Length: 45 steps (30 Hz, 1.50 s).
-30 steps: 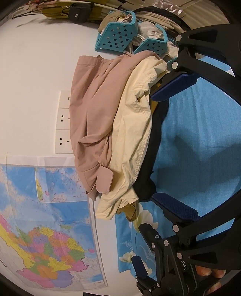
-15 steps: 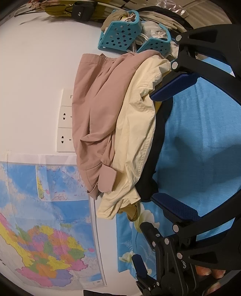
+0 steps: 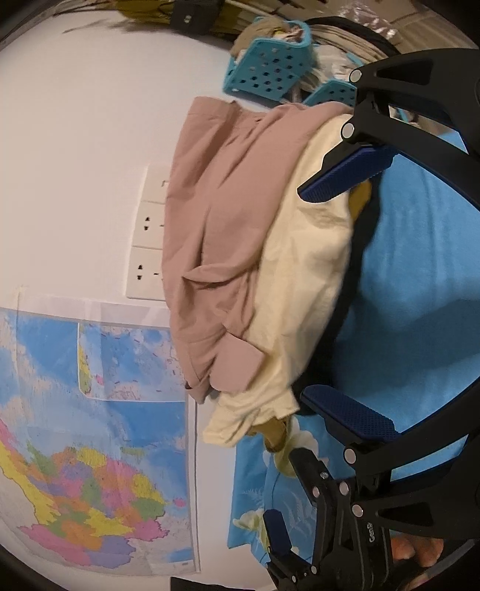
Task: Fold large clothes
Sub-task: 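Grasp the pink jacket with both grippers and lift it off the pile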
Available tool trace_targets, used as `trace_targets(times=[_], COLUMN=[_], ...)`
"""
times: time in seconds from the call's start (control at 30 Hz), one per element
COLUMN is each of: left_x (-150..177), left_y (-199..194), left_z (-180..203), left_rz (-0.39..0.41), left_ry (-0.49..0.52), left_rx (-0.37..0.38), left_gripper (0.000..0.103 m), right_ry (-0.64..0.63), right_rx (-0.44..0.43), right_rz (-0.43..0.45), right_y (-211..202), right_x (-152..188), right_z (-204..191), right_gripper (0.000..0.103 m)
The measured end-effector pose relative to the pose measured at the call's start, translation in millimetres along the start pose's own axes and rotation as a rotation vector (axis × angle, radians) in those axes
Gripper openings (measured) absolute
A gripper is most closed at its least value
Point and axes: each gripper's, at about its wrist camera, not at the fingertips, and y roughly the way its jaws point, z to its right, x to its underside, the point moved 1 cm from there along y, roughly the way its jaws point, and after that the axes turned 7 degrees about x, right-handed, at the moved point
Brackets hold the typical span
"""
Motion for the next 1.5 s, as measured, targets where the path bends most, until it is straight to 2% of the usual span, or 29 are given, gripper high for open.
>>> trace_targets(times=[0.2, 0.4, 0.67, 0.73, 0.77, 0.8, 0.83, 0.9, 0.93, 1.1, 1.17, 1.27, 1.33, 1.4, 1.5], left_x=[-15, -28, -35, -37, -37, -37, -37, -37, -38, -49, -56, -65, -67, -66, -68], left_y=[17, 36, 58, 62, 64, 65, 66, 67, 68, 63, 58, 51, 44, 44, 55], left_z=[-10, -17, -32, -39, -42, -47, -49, -56, -60, -65, -61, -48, -31, -18, 5], left_rz=[0.005, 0.006, -0.008, -0.013, -0.014, -0.015, -0.014, -0.013, -0.010, 0.050, 0.090, 0.127, 0.159, 0.182, 0.203], left_ry=[-0.009, -0.014, -0.036, -0.044, -0.047, -0.049, -0.050, -0.052, -0.052, -0.013, 0.008, 0.041, 0.110, 0.163, 0.231], left_rx=[-0.013, -0.011, -0.039, -0.049, -0.054, -0.063, -0.068, -0.080, -0.082, -0.046, 0.016, 0.141, 0.291, 0.376, 0.407], left_gripper=[0.097, 0.097, 0.097, 0.097, 0.097, 0.097, 0.097, 0.097, 0.097, 0.097, 0.097, 0.097, 0.097, 0.097, 0.097], right_ry=[-0.115, -0.236, -0.486, -0.531, -0.551, -0.551, -0.539, -0.505, -0.496, -0.280, -0.191, -0.150, -0.117, -0.085, -0.047], right_rx=[0.033, -0.030, -0.032, -0.059, -0.086, -0.113, -0.124, -0.166, -0.150, -0.124, -0.115, -0.082, -0.065, -0.073, -0.095], right_rz=[0.054, 0.037, 0.001, -0.015, -0.033, -0.061, -0.100, -0.111, -0.080, 0.090, 0.158, 0.205, 0.239, 0.269, 0.301], right_y=[34, 88, 155, 168, 173, 176, 180, 173, 163, 92, 59, 32, 10, -5, -21], right_x=[-39, -74, -90, -90, -91, -92, -94, -101, -106, -161, -190, -212, -222, -224, -241], right_z=[-1, -20, -70, -80, -83, -84, -81, -72, -65, 4, 40, 74, 95, 113, 131], right_gripper=[0.098, 0.098, 0.097, 0.094, 0.067, 0.029, 0.021, 0.013, 0.012, 0.010, 0.010, 0.010, 0.010, 0.010, 0.010])
